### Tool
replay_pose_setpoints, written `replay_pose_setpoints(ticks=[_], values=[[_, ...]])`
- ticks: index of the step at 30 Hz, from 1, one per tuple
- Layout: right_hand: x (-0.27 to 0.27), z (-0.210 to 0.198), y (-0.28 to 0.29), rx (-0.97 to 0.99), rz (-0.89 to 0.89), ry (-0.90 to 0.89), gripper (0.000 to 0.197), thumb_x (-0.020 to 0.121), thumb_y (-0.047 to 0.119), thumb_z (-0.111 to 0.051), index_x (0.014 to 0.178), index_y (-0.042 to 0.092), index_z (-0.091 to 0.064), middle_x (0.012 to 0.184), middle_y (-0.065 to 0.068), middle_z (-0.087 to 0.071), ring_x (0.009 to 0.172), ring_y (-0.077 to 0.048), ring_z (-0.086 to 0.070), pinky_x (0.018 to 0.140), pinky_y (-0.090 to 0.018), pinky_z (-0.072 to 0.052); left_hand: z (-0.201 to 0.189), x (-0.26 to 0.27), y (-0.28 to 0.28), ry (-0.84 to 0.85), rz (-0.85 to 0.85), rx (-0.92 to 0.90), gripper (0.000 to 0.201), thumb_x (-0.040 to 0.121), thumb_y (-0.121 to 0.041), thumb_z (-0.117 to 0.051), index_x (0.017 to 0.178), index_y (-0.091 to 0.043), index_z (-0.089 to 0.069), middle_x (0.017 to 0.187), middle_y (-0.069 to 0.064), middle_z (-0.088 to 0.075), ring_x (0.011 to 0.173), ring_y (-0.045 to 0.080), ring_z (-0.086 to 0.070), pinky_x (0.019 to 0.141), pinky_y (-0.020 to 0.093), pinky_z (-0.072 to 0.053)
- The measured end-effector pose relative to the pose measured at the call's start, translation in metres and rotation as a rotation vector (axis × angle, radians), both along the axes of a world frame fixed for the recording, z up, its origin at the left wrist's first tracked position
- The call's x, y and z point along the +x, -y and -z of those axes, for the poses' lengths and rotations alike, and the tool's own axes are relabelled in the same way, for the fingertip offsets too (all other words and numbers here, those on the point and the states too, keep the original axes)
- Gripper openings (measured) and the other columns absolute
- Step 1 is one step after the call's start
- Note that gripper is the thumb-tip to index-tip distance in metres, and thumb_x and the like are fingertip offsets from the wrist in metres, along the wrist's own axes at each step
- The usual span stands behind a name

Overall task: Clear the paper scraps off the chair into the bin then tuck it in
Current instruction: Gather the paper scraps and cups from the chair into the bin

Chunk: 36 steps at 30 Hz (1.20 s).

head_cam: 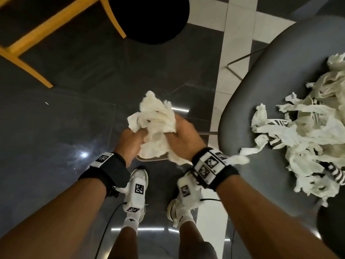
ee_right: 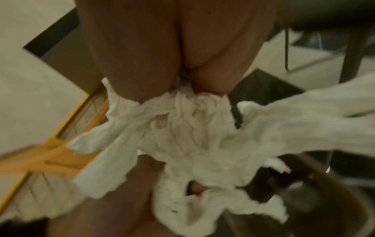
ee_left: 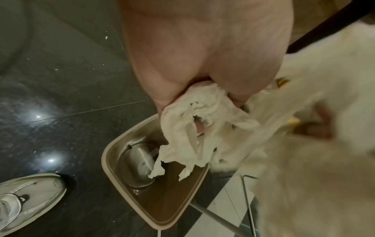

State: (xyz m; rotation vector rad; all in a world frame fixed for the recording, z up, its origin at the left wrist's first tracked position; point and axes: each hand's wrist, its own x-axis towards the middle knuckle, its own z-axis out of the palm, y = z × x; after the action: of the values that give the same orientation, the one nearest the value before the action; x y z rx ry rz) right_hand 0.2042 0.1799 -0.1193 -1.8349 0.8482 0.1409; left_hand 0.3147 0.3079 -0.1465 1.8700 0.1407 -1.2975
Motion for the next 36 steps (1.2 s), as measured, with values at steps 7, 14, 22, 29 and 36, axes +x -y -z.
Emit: replay_pose_setpoints(ticks=[7, 14, 22, 29, 36], values=[[0.049, 0.091, -0.033, 0.472, 0.390, 0.132, 0.034, 0.092, 0.022, -0.058, 0.125, 0.018, -0.063, 0.112, 0.003, -0.073, 0.104, -0.015, -0.069, 0.091, -0.037, -0.057, 0.064, 0.011, -0.020, -0.001, 0.112, 0.051, 0.032, 0.097, -0.011, -0.058, 0.130, -0.010, -0.060, 0.124, 0.007, -0.068, 0.112, 0.023, -0.066, 0.082, 0.027, -0.054], [0.006, 0.203, -0.035, 0.562, 0.313, -0.191, 0.050, 0.082, 0.037, -0.061, 0.131, 0.035, -0.053, 0.126, 0.001, -0.067, 0.116, -0.023, -0.064, 0.102, -0.053, -0.050, 0.121, -0.003, -0.026, -0.152, 0.077, -0.022, 0.050, 0.071, -0.020, -0.061, 0.119, -0.033, -0.061, 0.111, -0.004, -0.074, 0.107, 0.019, -0.068, 0.094, 0.043, -0.055], [-0.013, 0.205, -0.032, 0.266, -0.039, -0.552, 0.042, 0.096, 0.021, -0.048, 0.137, 0.013, -0.047, 0.135, -0.013, -0.058, 0.126, -0.034, -0.054, 0.107, -0.037, -0.042, 0.132, 0.017, -0.017, -0.124, 0.180, 0.009, 0.071, 0.051, -0.023, -0.057, 0.122, -0.032, -0.064, 0.126, 0.000, -0.067, 0.123, 0.024, -0.058, 0.112, 0.050, -0.041], [-0.018, 0.123, -0.002, 0.350, 0.117, -0.446, 0.035, 0.091, 0.015, -0.057, 0.126, 0.012, -0.061, 0.122, -0.014, -0.068, 0.113, -0.032, -0.065, 0.101, -0.045, -0.052, 0.051, 0.029, 0.025, 0.073, 0.309, 0.113, 0.027, 0.089, -0.008, -0.057, 0.114, -0.016, -0.062, 0.120, 0.009, -0.068, 0.113, 0.025, -0.064, 0.099, 0.044, -0.054], [-0.018, 0.098, -0.007, 0.030, -0.462, -0.382, 0.054, 0.091, 0.018, -0.060, 0.142, 0.032, -0.049, 0.147, -0.005, -0.048, 0.133, -0.028, -0.049, 0.109, -0.037, -0.043, 0.057, 0.023, 0.042, 0.193, 0.627, 0.112, 0.028, 0.087, -0.001, -0.055, 0.108, -0.016, -0.067, 0.106, 0.009, -0.074, 0.098, 0.022, -0.069, 0.089, 0.035, -0.055]])
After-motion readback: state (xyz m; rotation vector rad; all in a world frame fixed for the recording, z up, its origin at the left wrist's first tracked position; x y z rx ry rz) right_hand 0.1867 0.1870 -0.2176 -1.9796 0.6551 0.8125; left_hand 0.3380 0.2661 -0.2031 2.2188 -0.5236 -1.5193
